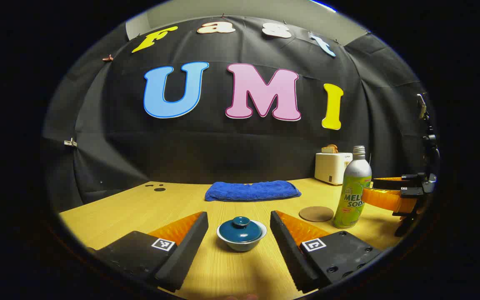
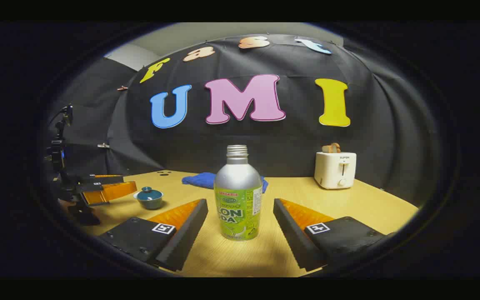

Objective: Open the teacup lid with one hand, grasp the water bottle and pour water into the teacup with the other hand; after pouring, place the water bottle on the coaster and then close the teacup lid.

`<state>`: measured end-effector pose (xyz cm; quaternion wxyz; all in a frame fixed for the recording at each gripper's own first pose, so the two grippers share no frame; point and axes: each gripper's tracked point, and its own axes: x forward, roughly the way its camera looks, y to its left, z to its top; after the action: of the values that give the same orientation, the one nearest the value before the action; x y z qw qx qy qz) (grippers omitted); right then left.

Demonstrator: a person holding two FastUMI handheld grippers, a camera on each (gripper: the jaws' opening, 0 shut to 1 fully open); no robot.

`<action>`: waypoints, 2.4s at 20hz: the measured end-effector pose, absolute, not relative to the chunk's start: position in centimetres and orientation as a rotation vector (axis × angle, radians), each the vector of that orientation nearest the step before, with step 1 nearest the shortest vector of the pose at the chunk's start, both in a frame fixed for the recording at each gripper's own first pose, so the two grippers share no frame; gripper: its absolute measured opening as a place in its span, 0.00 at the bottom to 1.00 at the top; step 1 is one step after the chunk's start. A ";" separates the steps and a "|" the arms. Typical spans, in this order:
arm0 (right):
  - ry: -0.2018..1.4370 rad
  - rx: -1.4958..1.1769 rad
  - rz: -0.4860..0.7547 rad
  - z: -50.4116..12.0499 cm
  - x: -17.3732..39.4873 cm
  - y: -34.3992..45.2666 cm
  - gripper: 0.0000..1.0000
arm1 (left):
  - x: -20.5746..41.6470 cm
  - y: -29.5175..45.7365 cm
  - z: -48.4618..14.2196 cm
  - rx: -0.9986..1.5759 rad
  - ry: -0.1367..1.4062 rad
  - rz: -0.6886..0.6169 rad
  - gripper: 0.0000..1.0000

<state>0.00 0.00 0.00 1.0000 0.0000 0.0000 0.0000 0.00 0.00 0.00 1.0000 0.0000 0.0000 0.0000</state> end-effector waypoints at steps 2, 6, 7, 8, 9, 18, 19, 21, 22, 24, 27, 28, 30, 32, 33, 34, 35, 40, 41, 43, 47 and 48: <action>0.000 0.000 0.000 0.0 0.0 0.0 0.98 | 0.0 0.0 0.0 0.000 0.000 0.000 0.95; 0.000 0.001 0.000 0.0 0.0 0.0 0.98 | 0.1 -0.6 0.0 0.001 -0.002 -0.036 0.95; 0.001 0.001 0.000 -0.1 0.0 0.0 0.98 | 0.1 -0.8 0.1 0.001 -0.002 -0.044 0.95; 0.001 0.001 0.000 0.0 0.0 0.0 0.98 | 0.2 -0.8 0.0 0.001 -0.003 -0.051 0.95; 0.001 0.001 0.000 0.0 0.0 0.0 0.98 | 0.2 -0.9 0.1 0.001 -0.002 -0.056 0.95; 0.001 0.001 0.000 -0.1 0.0 0.0 0.98 | 2.3 -0.5 -0.3 0.016 0.011 -0.026 0.95; 0.001 0.001 0.000 -0.1 0.1 0.0 0.98 | 2.7 -0.6 -0.3 0.022 0.017 -0.031 0.95; 0.001 0.001 0.000 -0.1 0.1 0.0 0.98 | 3.3 -0.9 -1.0 0.037 0.058 -0.046 0.87; 0.001 0.001 0.000 -0.1 0.0 0.0 0.98 | 3.5 -0.9 -1.5 0.042 0.082 -0.049 0.85; 0.001 0.002 0.000 -0.2 0.0 0.0 0.98 | 3.9 -0.8 -1.8 0.052 0.122 -0.037 0.77; 0.001 0.002 0.000 -0.2 0.0 0.1 0.98 | 4.2 -0.5 -2.5 0.065 0.158 -0.025 0.72; 0.001 0.002 0.000 -0.2 0.0 0.0 0.98 | 4.4 -0.4 -2.6 0.066 0.165 -0.020 0.72; 0.001 0.003 0.003 -0.2 0.0 0.1 0.98 | 4.6 -0.3 -2.9 0.067 0.178 -0.013 0.70; 0.002 0.003 0.013 -0.2 0.1 0.4 0.98 | 4.8 -0.2 -3.0 0.069 0.185 -0.009 0.64; 0.002 0.003 0.014 -0.2 0.1 0.4 0.98 | 4.9 -0.1 -3.0 0.075 0.188 -0.008 0.56; 0.002 0.003 0.014 -0.2 0.0 0.4 0.98 | 5.0 -0.2 -3.2 0.083 0.193 -0.008 0.53; 0.002 0.003 0.014 -0.2 0.0 0.4 0.98 | 5.0 -0.2 -3.2 0.090 0.197 -0.004 0.48; 0.002 0.003 0.013 -0.2 0.1 0.4 0.98 | 5.3 0.1 -3.4 0.114 0.205 0.012 0.36; 0.002 0.003 0.013 -0.2 0.1 0.4 0.98 | 5.3 0.1 -3.4 0.114 0.205 0.013 0.35; 0.002 0.003 0.013 -0.2 0.1 0.4 0.98 | 5.3 0.1 -3.3 0.110 0.201 0.011 0.34; 0.002 0.004 0.013 -0.3 0.1 0.4 0.98 | 4.7 0.2 -2.4 0.082 0.138 0.007 0.32; 0.002 0.004 0.013 -0.3 0.1 0.4 0.98 | 4.6 0.3 -2.2 0.074 0.120 0.008 0.32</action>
<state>0.09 0.41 -0.27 1.0000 0.0018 0.0010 0.0063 4.59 0.32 -2.19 0.9975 0.0370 0.0597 0.0038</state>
